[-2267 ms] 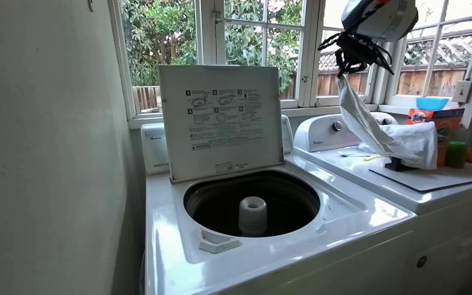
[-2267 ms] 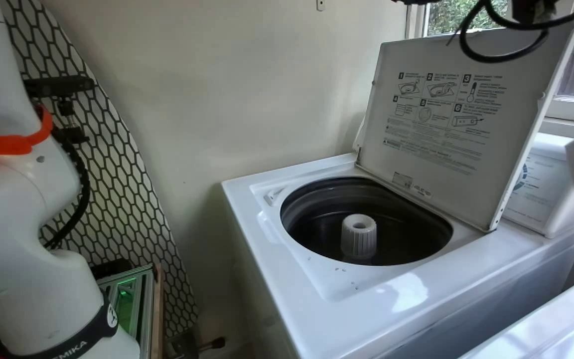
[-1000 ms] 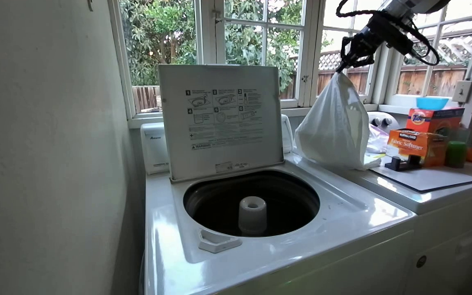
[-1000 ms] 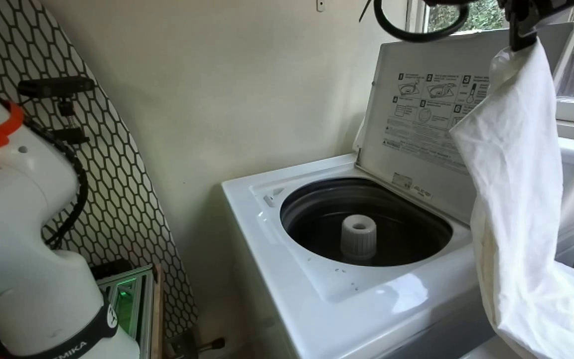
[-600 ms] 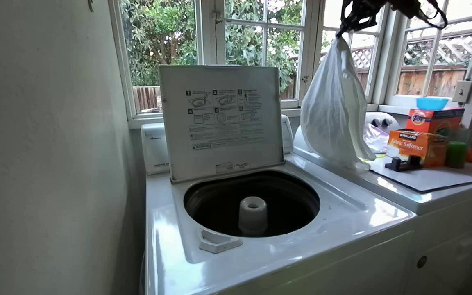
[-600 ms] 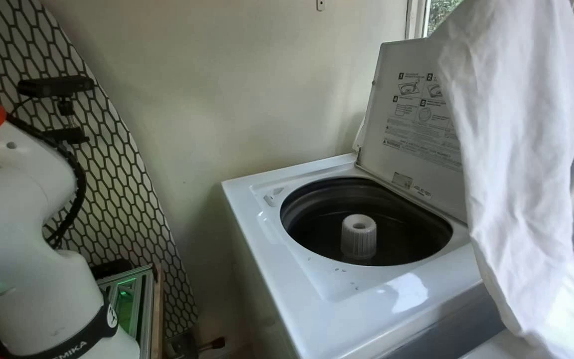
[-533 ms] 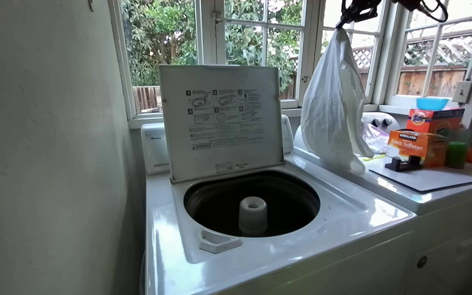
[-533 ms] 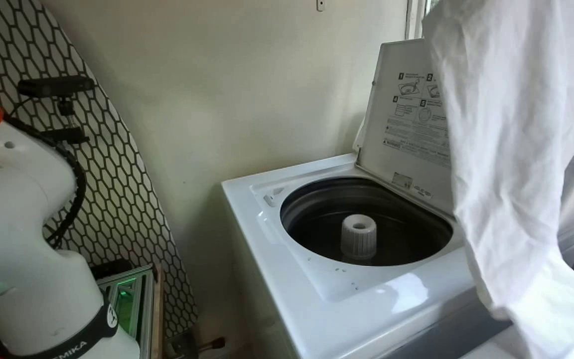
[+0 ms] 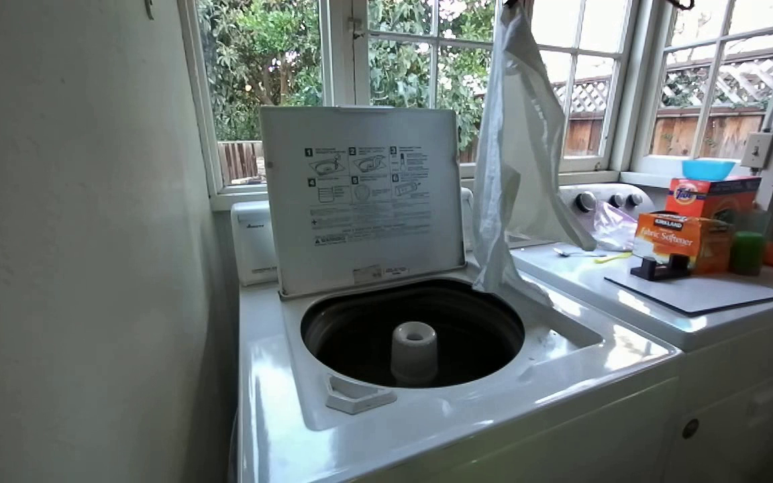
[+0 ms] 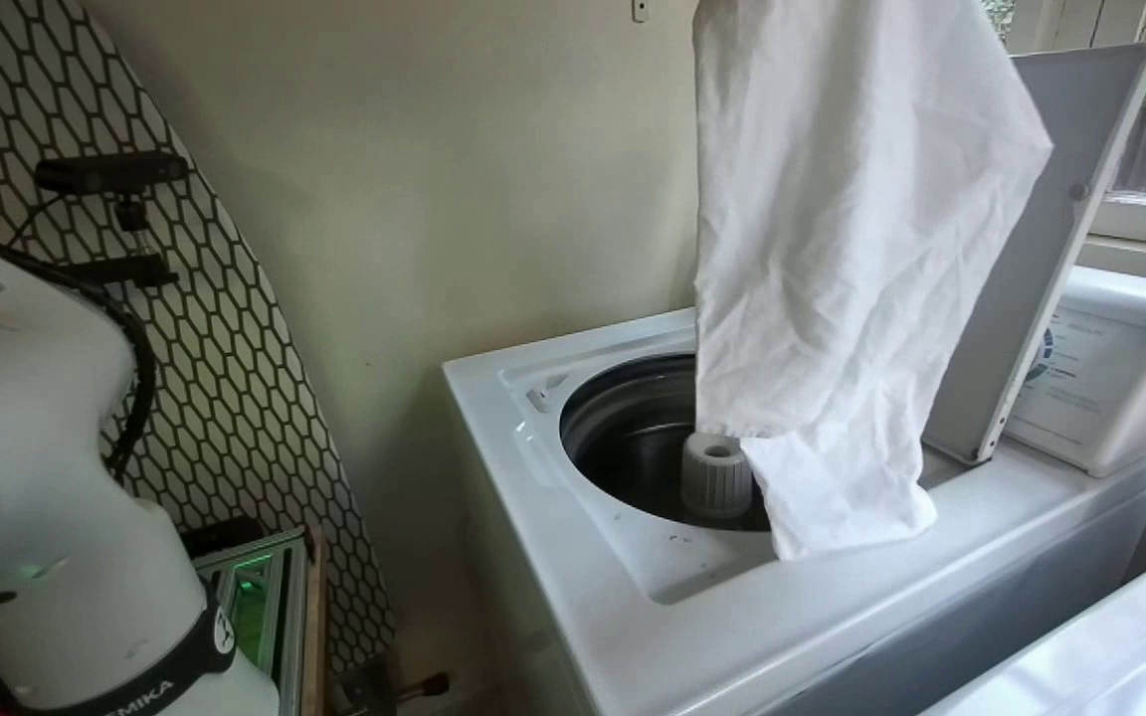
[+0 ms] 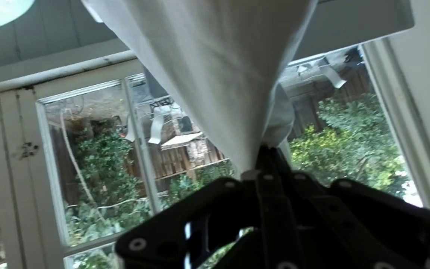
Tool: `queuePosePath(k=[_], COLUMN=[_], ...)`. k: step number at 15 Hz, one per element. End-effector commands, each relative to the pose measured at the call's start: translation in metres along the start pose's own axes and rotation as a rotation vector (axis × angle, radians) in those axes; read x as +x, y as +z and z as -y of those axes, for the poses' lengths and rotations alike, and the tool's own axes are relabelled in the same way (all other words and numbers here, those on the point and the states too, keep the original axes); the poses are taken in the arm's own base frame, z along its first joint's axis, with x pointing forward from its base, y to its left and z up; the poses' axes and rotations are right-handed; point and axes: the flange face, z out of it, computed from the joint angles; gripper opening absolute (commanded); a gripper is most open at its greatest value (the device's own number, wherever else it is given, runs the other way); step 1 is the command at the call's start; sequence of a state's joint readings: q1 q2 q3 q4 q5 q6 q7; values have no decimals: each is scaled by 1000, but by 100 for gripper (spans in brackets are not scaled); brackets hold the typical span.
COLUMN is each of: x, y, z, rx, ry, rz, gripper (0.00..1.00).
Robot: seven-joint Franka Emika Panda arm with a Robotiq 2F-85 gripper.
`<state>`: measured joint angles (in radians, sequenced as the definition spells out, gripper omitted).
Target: Put the small white towel and the big white cloth into the washing machine
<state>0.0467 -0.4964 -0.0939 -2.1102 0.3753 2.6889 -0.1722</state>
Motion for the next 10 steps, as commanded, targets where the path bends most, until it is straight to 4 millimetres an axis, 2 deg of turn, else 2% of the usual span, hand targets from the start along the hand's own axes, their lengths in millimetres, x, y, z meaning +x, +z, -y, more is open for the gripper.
queuePosePath(k=[1,3,5,10], x=[-21,-33,-47,-86], y=[25,46,71,138], z=[26,34,29,-20], rx=[164,274,330,298], ry=[-99,-126,-126,-104], rz=[37,81,123,260], gripper=[0,0,0,0])
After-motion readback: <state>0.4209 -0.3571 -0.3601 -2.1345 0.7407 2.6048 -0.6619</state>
